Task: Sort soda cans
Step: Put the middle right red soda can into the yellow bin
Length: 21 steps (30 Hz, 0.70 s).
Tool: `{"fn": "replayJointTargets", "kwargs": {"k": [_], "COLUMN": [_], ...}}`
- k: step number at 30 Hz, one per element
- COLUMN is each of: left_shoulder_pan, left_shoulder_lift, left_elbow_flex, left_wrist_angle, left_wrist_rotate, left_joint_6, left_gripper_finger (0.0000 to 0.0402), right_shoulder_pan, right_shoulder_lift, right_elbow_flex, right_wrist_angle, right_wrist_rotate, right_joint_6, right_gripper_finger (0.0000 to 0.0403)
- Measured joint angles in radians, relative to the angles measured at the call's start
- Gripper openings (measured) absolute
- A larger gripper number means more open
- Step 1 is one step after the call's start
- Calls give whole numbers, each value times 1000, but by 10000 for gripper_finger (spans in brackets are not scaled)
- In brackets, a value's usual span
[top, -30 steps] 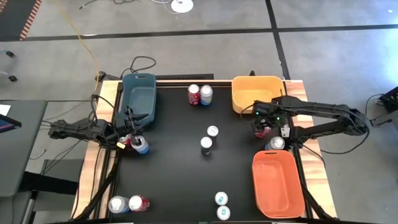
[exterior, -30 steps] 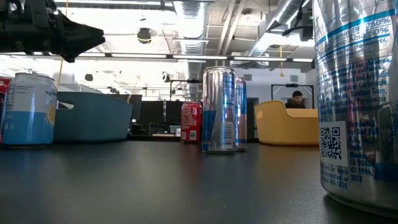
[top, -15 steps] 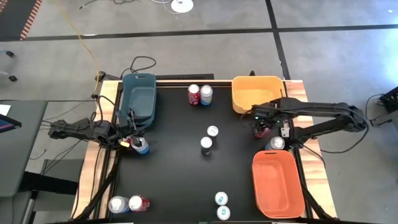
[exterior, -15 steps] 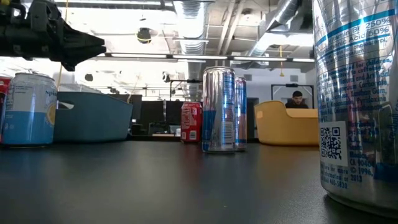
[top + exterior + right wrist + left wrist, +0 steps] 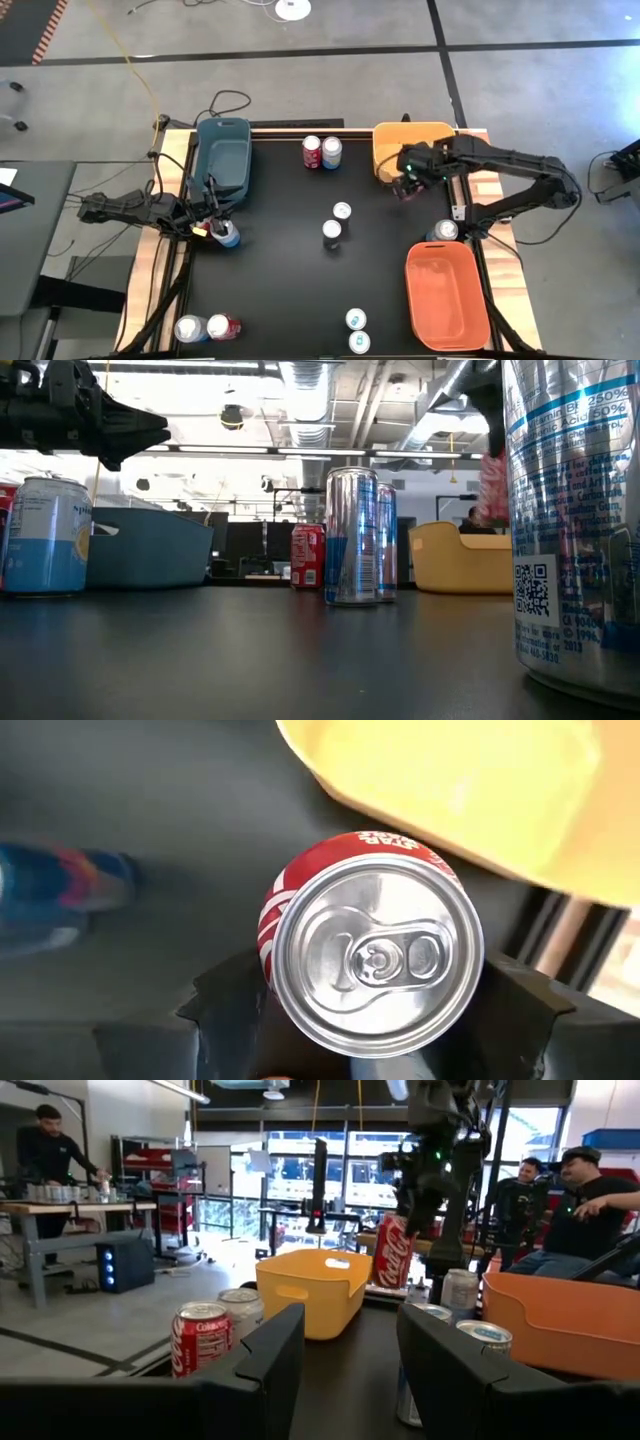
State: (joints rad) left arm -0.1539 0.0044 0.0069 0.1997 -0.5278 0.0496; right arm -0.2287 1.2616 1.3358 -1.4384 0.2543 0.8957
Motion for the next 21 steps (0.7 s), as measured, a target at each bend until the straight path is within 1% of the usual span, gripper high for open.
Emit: {"fn": "replayJointTargets", "kwargs": {"k": [5, 10, 16, 19, 21], "left_shoulder_pan": [0, 0, 0, 0, 0], "left_shoulder_lift": [0, 0, 0, 0, 0], "left_elbow_flex": [0, 0, 0, 0, 0], "left_wrist_angle": [1, 2, -4, -6, -7], "left_wrist_rotate": [0, 0, 0, 0, -1], "left_joint_6": [9, 10, 17, 17, 13], "left_gripper_finger": [158, 158, 158, 158, 158], "right_shoulder_pan": [-114, -264, -440, -492, -517], "right_shoulder_lift": [80, 169, 277, 336, 375], "right_elbow_flex": [126, 197, 206, 206, 206], "right_wrist_angle": [2, 29, 125, 176, 201], "right_wrist_rotate": [45, 62, 39, 31, -16], "right_joint_6": [-126, -252, -384, -436, -457], "right_gripper_finger": [302, 302, 302, 302, 302]}}
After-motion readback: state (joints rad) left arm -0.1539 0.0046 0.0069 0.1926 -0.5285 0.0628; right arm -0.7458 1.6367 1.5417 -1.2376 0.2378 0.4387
